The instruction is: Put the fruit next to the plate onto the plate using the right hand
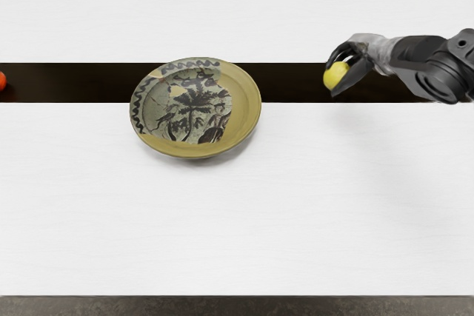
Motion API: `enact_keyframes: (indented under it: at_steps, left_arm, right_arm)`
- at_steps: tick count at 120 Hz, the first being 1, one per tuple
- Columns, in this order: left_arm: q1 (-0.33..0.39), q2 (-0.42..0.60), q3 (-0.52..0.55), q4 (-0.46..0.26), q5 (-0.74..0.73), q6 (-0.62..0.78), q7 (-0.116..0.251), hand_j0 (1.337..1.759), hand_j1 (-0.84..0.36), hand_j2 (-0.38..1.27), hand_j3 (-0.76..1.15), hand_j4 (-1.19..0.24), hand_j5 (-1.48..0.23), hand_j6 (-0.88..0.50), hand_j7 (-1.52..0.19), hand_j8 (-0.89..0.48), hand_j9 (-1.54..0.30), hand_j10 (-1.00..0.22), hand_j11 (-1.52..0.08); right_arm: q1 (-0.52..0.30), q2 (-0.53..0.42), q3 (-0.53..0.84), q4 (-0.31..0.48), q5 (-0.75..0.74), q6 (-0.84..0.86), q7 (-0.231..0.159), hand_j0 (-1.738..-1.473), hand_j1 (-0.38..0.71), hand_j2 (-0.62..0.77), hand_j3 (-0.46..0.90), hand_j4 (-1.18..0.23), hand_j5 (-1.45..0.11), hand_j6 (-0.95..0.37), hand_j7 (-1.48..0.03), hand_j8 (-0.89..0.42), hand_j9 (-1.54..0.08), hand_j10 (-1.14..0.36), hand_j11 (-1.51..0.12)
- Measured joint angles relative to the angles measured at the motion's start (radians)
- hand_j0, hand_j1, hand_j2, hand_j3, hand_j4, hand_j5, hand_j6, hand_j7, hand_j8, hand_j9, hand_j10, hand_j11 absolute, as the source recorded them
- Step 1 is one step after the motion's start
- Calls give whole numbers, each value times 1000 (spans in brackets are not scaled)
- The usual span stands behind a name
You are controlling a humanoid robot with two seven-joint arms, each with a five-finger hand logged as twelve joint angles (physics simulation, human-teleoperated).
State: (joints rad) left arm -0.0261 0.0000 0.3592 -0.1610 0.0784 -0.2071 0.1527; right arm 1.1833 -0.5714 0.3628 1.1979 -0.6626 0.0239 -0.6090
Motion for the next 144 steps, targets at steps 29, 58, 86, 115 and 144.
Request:
enact_keyframes:
  at_steps: [29, 58, 86, 115, 144]
  left_arm:
    - [1, 0, 0, 0, 0, 0, 0, 1658, 69, 47, 0, -233, -303, -233, -303, -233, -303, -233, -303]
    - [0, 0, 0, 0, 0, 0, 0, 1658, 69, 47, 0, -233, -303, -233, -303, -233, -303, -233, -303]
    - [0, 0, 1, 0, 0, 0, 0, 1658, 69, 47, 0, -233, -303, -233, -303, -233, -303, -233, -303]
    - [0, 0, 0, 0, 0, 0, 0, 1658, 69, 47, 0, -233, -303, -233, -303, -233, -303, -233, -303]
    - [0, 0, 0, 0, 0, 0, 0, 1658, 69, 46, 0, -233, -303, -233, -303, -233, -303, -233, -303]
  right_arm:
    - [3, 30, 111, 26, 87, 68, -1, -1642, 233, 128, -1, -815, -1172, -434, -1134, -355, -1219, -588, -1199]
    - [15, 136, 140, 31, 109, 80, -1, -1642, 234, 122, -1, -809, -1174, -443, -1134, -349, -1222, -580, -1201]
    - [48, 245, 138, 29, 98, 79, -1, -1642, 222, 111, -1, -828, -1160, -455, -1134, -367, -1216, -593, -1194]
    - [77, 357, 117, 11, 29, 77, -2, -1643, 268, 198, 0, -803, -1177, -430, -1134, -339, -1220, -567, -1206]
    - [80, 493, 74, -66, -114, 77, -2, -1642, 268, 195, 0, -797, -1194, -428, -1134, -336, -1220, -567, -1202]
